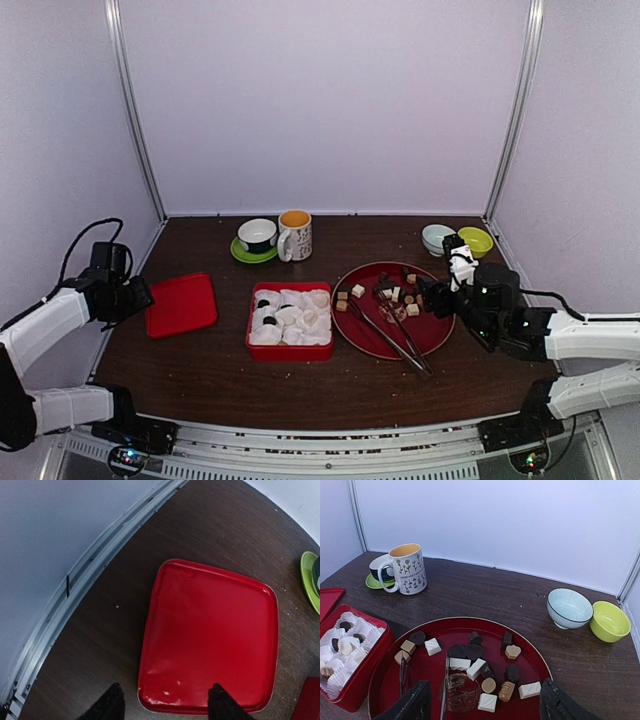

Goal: Pack the chocolate

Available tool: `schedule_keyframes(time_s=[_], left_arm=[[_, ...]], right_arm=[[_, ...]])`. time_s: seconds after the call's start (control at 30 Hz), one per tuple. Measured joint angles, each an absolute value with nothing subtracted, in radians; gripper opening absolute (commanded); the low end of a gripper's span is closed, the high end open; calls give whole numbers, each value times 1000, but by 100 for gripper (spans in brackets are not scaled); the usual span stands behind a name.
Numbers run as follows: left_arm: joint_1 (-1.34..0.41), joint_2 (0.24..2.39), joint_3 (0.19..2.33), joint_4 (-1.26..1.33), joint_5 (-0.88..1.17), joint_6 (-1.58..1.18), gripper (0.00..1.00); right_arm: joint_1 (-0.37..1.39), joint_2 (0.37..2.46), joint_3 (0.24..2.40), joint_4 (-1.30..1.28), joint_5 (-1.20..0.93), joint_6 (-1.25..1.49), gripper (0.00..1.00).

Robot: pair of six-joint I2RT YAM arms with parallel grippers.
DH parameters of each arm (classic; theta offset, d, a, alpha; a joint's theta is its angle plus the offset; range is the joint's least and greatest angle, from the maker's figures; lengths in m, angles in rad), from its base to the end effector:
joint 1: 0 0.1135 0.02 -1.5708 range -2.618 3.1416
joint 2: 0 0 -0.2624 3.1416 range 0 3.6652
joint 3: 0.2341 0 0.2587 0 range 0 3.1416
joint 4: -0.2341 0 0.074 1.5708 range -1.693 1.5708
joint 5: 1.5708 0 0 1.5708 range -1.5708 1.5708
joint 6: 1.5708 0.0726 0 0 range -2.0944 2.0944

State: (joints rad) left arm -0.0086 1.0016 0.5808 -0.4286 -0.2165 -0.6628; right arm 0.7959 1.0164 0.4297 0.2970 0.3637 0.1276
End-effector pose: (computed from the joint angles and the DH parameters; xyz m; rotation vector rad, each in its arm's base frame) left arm 0.2286 0.0136 0.1777 -0.8616 2.2343 -0.0518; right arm 0.2008 0.1681 0.2067 -0.3642 1.8160 0.3073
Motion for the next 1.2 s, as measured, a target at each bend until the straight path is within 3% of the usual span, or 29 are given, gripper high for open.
schedule_keyframes(time_s=[0.23,0.57,0.73,0.9,1.0,1.2], left_arm=[[-8,1047,581,-538,-214,-733,51],[0,1328,698,-628,-196,-751,46],[14,1403,706,-628,-172,-749,39],[64,1448,709,-602,-119,-741,24],[81,1466,717,-577,-88,-735,1],[85,1483,731,-558,-73,-731,0]], right_arm=[[796,1016,430,311,364,124,74],[796,990,430,311,364,118,74],[796,990,430,311,364,118,74],[796,990,430,311,366,118,74],[796,990,430,310,369,118,75],[796,988,430,310,374,118,75]])
